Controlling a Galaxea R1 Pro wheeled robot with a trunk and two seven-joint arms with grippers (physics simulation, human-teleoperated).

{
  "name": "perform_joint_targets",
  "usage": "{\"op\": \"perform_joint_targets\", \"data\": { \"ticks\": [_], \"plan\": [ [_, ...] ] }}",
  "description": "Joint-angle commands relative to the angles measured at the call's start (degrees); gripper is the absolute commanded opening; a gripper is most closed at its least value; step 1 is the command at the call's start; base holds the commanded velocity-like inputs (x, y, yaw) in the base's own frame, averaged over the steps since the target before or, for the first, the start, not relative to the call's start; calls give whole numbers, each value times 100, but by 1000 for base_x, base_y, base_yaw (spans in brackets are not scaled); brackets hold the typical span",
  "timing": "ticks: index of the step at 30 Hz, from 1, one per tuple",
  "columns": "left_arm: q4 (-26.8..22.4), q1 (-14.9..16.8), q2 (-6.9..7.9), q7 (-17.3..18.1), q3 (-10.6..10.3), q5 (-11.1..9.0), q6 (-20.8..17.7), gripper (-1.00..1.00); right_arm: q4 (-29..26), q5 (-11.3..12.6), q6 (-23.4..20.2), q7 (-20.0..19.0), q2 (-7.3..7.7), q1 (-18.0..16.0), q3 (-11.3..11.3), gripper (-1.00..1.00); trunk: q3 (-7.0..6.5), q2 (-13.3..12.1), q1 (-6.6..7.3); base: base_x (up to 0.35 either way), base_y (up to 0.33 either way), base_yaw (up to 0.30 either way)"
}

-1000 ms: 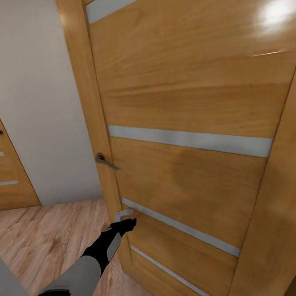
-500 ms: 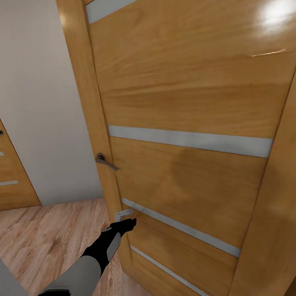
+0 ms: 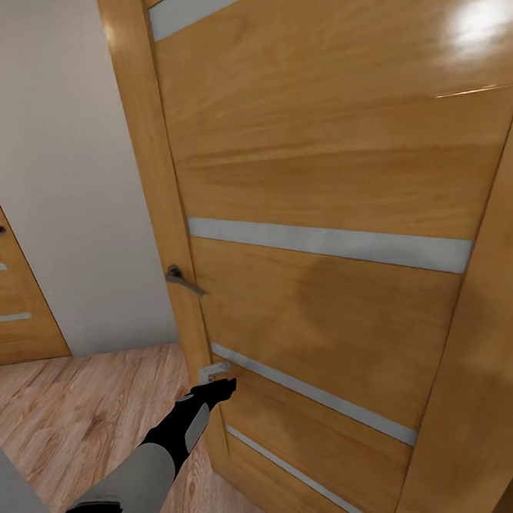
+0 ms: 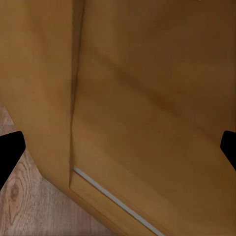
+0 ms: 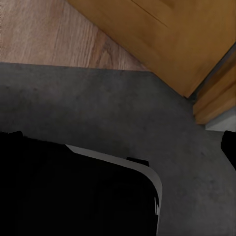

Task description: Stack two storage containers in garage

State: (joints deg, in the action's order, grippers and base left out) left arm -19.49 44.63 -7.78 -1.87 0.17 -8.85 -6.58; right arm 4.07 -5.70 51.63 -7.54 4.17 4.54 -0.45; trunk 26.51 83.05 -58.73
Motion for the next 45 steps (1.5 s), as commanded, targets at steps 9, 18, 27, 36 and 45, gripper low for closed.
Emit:
{"op": "perform_joint_targets", "data": {
  "ticks": [9, 18, 27, 36, 45],
  "plan": [
    [-15, 2, -4, -16, 9, -47, -32, 100, 6, -36, -44, 24, -29, 19, -7, 100, 4, 3, 0, 0, 0, 0],
    [-17, 2, -3, -33, 1, -42, -36, 100, 6, -20, -6, 16, -30, 21, 9, 100, 4, 3, 0, 69, 0, 0],
    [-18, 2, -4, -42, 0, -47, -30, 100, 6, -19, -12, 16, -30, 18, 9, 100, 4, 3, 0, 155, 0, 0],
    [-20, 2, -4, -42, 0, -47, -30, 100, 6, -19, -12, 13, -30, 21, 4, 100, 4, 3, 0, 3, 0, 0],
    [-17, 2, -7, -33, 0, -47, -35, 100, 6, -19, -12, 14, -30, 21, 2, 100, 4, 3, 0, 0, 0, -19]
  ]
}}
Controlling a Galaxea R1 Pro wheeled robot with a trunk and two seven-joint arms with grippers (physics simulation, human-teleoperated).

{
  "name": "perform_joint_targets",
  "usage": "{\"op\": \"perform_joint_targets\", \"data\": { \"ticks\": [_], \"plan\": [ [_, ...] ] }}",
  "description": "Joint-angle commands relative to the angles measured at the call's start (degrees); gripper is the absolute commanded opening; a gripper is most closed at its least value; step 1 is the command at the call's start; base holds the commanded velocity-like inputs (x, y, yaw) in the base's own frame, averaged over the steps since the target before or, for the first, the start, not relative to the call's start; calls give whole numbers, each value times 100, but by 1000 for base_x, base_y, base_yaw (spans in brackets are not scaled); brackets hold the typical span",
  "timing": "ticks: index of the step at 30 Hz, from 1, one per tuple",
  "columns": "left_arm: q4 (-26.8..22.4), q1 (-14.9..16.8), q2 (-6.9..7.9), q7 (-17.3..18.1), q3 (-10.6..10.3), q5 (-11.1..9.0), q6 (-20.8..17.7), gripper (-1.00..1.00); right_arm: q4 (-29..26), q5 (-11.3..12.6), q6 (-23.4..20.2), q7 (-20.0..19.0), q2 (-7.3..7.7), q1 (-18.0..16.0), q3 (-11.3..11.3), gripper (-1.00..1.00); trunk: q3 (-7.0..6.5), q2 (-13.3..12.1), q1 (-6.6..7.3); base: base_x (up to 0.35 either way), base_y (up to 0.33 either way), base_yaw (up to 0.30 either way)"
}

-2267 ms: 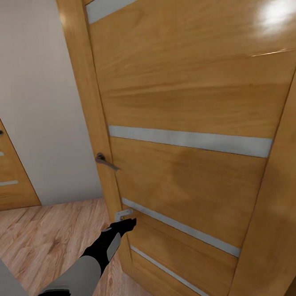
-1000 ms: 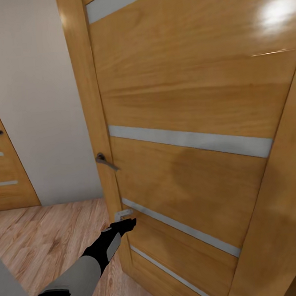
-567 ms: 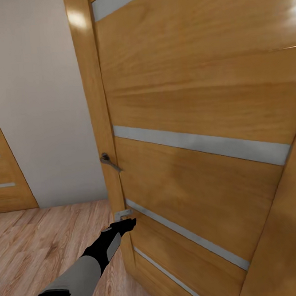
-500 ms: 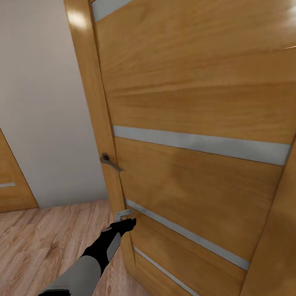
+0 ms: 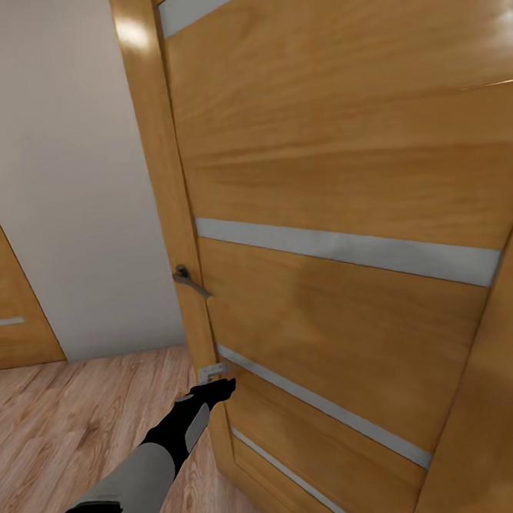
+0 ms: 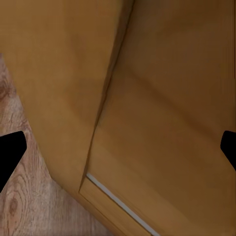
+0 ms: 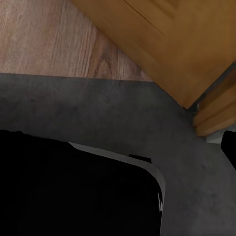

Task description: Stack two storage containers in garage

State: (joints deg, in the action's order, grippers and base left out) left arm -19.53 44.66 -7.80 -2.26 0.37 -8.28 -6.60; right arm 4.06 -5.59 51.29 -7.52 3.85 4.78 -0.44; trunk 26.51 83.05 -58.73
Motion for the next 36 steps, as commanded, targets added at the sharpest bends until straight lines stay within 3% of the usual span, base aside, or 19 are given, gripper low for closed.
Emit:
{"op": "perform_joint_targets", "data": {
  "ticks": [1, 20, 36],
  "plan": [
    [-13, -1, -7, 10, -20, -103, -34, 100, 7, -30, 22, 12, 2, -3, 0, 100, 5, 2, 0, 0, 0, -130],
    [-13, -1, -11, 24, -20, -95, -35, 100, 5, -30, 22, 12, 2, -4, 8, 100, 5, 2, 0, 0, 0, -248],
    [-12, -1, -5, 24, -21, -97, -35, 100, 1, -47, 13, 19, 2, -5, 0, 100, 5, 2, 0, 0, 0, -20]
  ]
}}
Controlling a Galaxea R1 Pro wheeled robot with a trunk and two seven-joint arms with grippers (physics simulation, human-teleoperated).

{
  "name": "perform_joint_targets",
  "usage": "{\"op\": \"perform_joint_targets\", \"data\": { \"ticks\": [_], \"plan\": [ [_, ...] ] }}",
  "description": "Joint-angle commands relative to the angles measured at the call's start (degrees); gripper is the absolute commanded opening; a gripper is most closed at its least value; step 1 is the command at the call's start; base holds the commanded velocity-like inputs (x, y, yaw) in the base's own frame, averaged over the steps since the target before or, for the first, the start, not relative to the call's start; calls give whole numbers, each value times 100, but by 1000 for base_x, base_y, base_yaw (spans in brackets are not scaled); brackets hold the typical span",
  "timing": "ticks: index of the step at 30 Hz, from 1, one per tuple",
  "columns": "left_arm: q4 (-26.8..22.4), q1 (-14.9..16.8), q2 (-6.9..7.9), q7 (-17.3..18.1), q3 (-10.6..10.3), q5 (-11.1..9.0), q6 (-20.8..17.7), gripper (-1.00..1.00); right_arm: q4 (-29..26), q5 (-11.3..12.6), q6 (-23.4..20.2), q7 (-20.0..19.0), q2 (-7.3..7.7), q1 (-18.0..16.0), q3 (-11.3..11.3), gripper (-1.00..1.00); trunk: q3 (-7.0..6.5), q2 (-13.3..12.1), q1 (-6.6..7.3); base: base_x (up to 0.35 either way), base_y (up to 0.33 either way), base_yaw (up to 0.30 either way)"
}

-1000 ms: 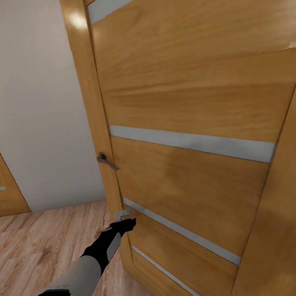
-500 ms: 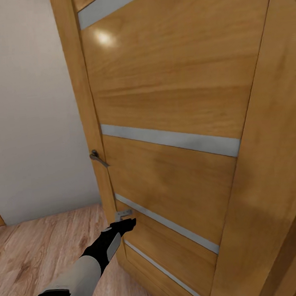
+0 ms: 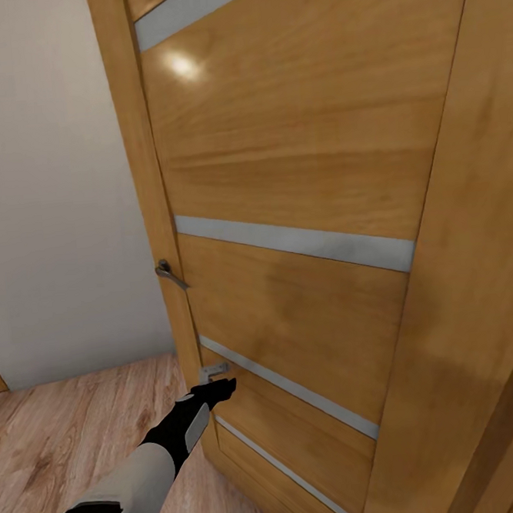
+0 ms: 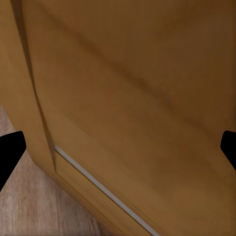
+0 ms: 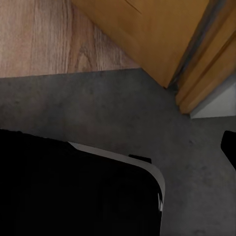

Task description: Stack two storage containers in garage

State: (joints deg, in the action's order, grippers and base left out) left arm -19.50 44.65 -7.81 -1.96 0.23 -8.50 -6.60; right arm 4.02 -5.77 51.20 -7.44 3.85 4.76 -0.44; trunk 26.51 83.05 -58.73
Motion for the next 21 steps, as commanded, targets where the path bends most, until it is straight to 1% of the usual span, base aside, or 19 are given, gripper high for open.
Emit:
{"op": "perform_joint_targets", "data": {
  "ticks": [1, 8, 12, 21],
  "plan": [
    [-14, 0, -3, -6, -7, -74, -34, 100, 6, -32, 21, 8, 2, -2, 0, 100, 4, 3, 0, 0, 0, 0],
    [-15, 0, -1, -6, -8, -73, -34, 100, 3, -38, 21, 6, 2, -1, -7, 100, 4, 3, 0, 0, 0, -24],
    [-14, 0, -1, -6, -7, -73, -34, 100, 3, -34, 21, 5, 2, -3, -2, 100, 4, 3, 0, 0, 0, -217],
    [-16, 0, -1, -6, -10, -72, -34, 100, 4, -36, 21, 5, 2, -2, 0, 100, 4, 3, 0, 0, 0, -270]
  ]
}}
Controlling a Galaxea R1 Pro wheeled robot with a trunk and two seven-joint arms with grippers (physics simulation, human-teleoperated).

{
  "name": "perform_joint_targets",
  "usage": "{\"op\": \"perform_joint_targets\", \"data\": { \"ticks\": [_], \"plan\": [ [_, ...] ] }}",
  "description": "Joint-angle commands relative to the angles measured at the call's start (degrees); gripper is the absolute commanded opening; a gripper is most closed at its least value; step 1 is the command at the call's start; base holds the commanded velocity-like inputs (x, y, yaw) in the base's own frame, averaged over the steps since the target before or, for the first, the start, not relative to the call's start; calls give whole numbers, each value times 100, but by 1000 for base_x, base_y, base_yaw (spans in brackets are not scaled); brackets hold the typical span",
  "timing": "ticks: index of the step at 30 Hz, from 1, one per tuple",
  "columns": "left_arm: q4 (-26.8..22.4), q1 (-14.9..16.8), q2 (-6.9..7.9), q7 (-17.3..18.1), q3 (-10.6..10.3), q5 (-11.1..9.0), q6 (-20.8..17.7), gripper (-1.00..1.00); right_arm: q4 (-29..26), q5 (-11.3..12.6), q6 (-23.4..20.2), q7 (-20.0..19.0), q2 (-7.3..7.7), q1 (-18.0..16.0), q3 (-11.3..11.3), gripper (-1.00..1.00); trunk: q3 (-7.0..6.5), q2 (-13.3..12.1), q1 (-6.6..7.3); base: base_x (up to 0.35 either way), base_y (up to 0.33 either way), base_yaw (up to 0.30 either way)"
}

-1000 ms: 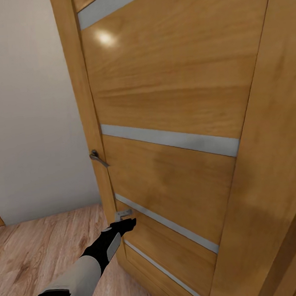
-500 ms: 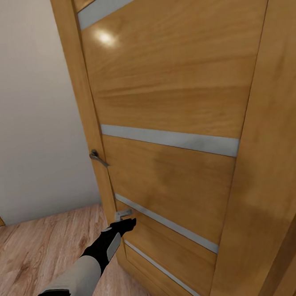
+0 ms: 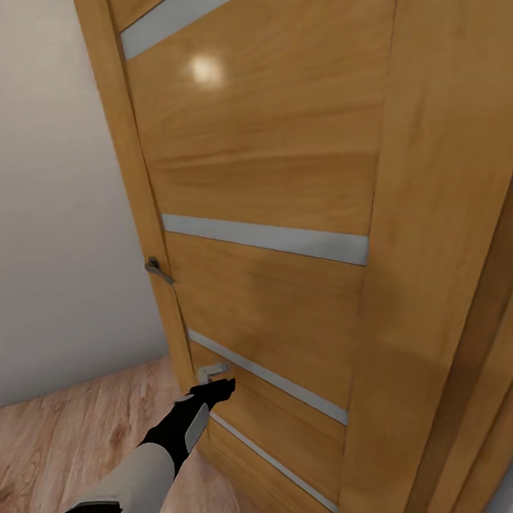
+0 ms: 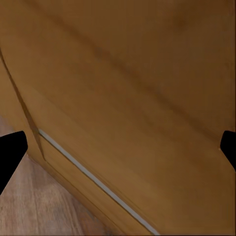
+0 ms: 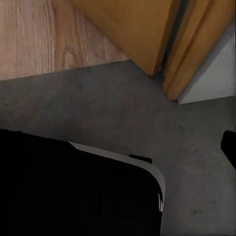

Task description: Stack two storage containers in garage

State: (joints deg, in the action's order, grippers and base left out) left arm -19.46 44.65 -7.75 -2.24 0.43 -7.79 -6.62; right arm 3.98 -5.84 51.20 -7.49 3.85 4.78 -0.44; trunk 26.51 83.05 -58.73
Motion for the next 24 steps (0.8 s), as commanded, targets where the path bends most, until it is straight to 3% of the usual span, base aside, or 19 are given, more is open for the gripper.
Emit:
{"op": "perform_joint_targets", "data": {
  "ticks": [1, 11, 24],
  "plan": [
    [-21, 0, -8, 22, -29, -144, -32, 100, 7, -29, 22, 10, 2, -4, 0, 100, 4, 3, 0, 0, 0, -278],
    [-20, 0, -8, 22, -28, -145, -32, 100, 6, -30, 22, 10, 2, -4, 0, 100, 4, 3, 0, 0, 0, -253],
    [-20, 0, -8, 22, -30, -144, -32, 100, 6, -30, 30, 12, 2, -4, 0, 100, 4, 3, 0, 0, 0, -17]
  ]
}}
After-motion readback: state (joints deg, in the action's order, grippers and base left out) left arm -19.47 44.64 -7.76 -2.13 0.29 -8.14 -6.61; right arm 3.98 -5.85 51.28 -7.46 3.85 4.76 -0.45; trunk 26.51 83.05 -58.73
